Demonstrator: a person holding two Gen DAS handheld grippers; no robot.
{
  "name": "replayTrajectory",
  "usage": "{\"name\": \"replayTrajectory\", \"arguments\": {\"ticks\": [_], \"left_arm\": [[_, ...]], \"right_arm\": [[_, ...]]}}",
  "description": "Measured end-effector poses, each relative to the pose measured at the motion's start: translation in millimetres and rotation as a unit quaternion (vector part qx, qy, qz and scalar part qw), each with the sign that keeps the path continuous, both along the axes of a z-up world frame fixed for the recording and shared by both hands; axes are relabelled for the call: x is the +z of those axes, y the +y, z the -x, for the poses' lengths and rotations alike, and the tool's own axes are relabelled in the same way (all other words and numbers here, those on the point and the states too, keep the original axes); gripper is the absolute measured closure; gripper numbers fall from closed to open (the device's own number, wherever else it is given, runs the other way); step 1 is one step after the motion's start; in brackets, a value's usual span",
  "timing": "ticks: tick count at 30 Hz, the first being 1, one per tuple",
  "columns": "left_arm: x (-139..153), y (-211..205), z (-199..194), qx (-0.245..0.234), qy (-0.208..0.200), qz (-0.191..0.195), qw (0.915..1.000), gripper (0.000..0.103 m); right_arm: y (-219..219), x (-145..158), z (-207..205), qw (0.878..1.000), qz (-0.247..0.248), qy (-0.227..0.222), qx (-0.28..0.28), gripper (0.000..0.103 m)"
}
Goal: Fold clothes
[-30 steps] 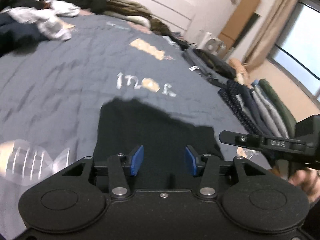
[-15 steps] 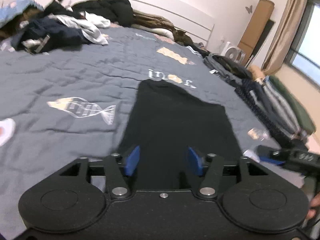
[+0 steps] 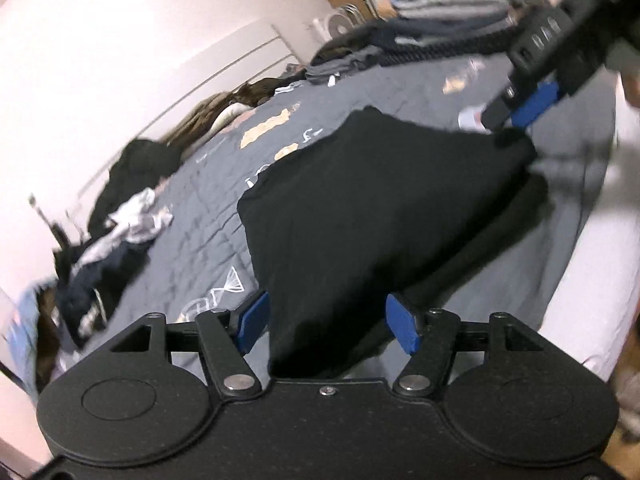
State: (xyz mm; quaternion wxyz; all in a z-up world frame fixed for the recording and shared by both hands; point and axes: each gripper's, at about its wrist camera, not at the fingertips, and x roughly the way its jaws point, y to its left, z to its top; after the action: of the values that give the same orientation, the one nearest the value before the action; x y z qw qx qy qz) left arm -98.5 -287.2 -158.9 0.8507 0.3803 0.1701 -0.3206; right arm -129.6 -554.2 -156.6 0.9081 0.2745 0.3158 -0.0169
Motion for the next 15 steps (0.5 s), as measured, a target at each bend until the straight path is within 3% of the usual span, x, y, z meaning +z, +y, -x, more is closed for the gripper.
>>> {"name": "replayTrajectory", "arguments": {"ticks": [4, 9, 12, 14, 15], "left_arm": [[-12, -5, -4, -0.015, -0.022, -0.047, 0.9985, 0.04], [-34, -5, 1, -0.06, -0.06, -0.126, 0.9883, 0.041], [-41, -1, -4, -0.065, -0.071, -0.143, 0.9851, 0.045], [-41, -1, -9, -0.065, -0.069, -0.142, 0.9853, 0.048], [-39, -2, -10, -0.066, -0.067, -0.138, 0.9859, 0.048]], "right_arm": [[1, -9, -3, 0.999, -0.029, 0.015, 0.0, 0.052], [5, -18, -5, 0.998, -0.046, 0.038, 0.007, 0.053], [8, -19, -4, 0.998, -0.051, 0.034, 0.012, 0.06], [8, -22, -5, 0.997, -0.073, 0.035, 0.013, 0.076], [9, -21, -5, 0.996, -0.077, 0.033, 0.01, 0.078]]}}
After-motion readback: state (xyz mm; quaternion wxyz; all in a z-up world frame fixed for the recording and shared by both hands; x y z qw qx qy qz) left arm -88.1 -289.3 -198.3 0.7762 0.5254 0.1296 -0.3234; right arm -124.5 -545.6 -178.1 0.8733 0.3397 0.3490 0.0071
